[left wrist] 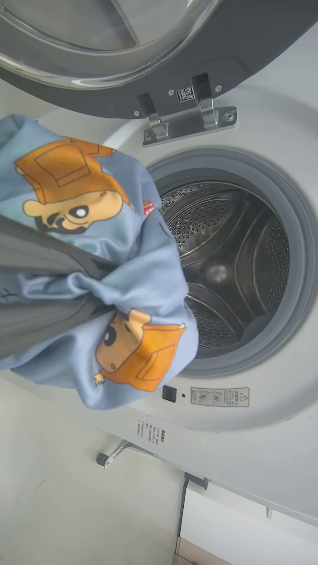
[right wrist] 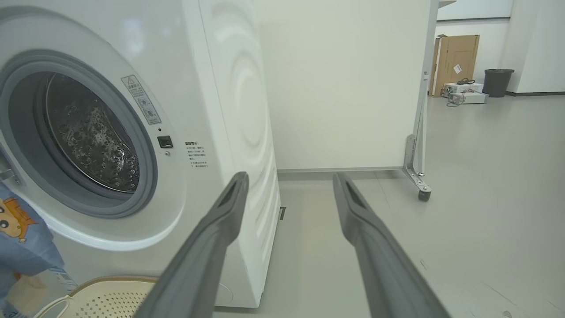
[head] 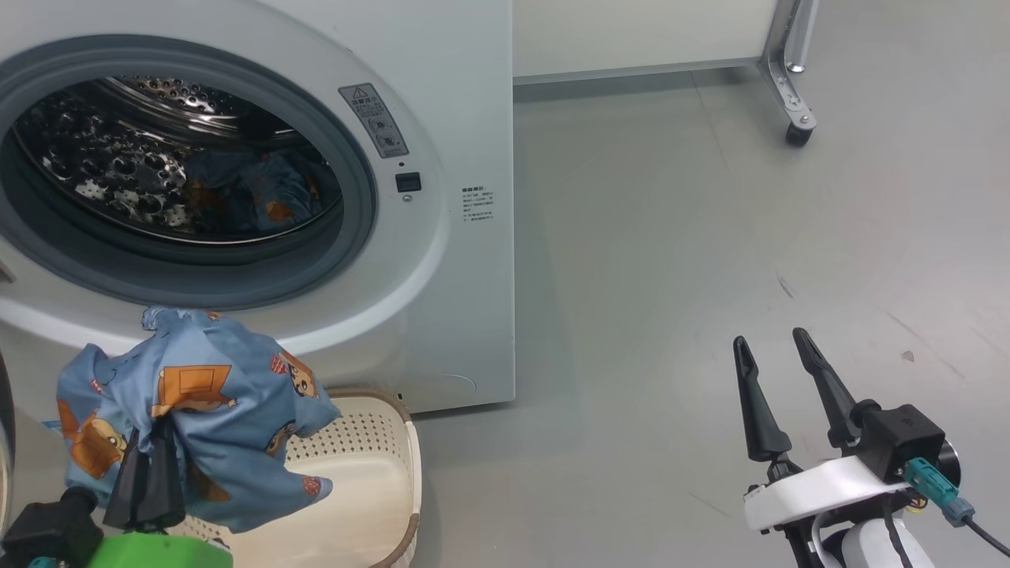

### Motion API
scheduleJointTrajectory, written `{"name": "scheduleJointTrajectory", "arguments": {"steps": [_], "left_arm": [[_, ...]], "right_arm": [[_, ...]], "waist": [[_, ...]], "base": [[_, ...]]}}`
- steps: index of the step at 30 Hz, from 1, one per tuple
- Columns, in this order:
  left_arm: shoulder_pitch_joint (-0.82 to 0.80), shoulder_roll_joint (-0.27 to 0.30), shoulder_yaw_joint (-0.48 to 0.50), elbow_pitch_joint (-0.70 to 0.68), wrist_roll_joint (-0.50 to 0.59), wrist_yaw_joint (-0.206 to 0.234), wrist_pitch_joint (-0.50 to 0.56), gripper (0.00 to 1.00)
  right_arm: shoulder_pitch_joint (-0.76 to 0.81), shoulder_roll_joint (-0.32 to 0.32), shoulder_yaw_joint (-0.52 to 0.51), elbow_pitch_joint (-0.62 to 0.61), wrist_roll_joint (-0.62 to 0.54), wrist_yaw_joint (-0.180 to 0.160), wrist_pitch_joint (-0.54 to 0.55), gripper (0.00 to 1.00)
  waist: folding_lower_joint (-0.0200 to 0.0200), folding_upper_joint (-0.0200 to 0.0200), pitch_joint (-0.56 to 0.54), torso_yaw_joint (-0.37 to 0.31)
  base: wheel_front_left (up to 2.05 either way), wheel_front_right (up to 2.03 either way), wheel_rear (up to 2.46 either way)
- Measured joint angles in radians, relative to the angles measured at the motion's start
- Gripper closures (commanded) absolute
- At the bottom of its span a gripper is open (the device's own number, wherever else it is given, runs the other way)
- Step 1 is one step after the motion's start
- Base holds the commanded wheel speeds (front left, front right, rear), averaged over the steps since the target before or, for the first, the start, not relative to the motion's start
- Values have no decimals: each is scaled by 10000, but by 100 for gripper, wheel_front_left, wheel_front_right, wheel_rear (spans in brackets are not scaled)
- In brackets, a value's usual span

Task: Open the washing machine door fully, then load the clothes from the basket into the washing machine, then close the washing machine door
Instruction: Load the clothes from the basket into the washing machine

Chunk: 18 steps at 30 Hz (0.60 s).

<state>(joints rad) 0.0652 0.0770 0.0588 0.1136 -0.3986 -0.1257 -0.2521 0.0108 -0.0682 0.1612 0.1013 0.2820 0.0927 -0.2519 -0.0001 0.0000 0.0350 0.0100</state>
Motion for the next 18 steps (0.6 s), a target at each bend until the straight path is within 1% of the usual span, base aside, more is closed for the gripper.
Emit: {"name": "scheduleJointTrajectory", "arguments": {"steps": [10,18], "left_arm": [[-115,-50,8,-360,-50,0,0,100],[-1249,-98,211,-637,-123,0,0,100]], "right_arm": [[3,2,81,-433,0,-31,192,0],[-33,2,140,-817,-2,-65,280,0]], "waist": [[0,0,689,-53],[0,0,1632,-116]], "base": [[0,0,0],[0,0,0]]}}
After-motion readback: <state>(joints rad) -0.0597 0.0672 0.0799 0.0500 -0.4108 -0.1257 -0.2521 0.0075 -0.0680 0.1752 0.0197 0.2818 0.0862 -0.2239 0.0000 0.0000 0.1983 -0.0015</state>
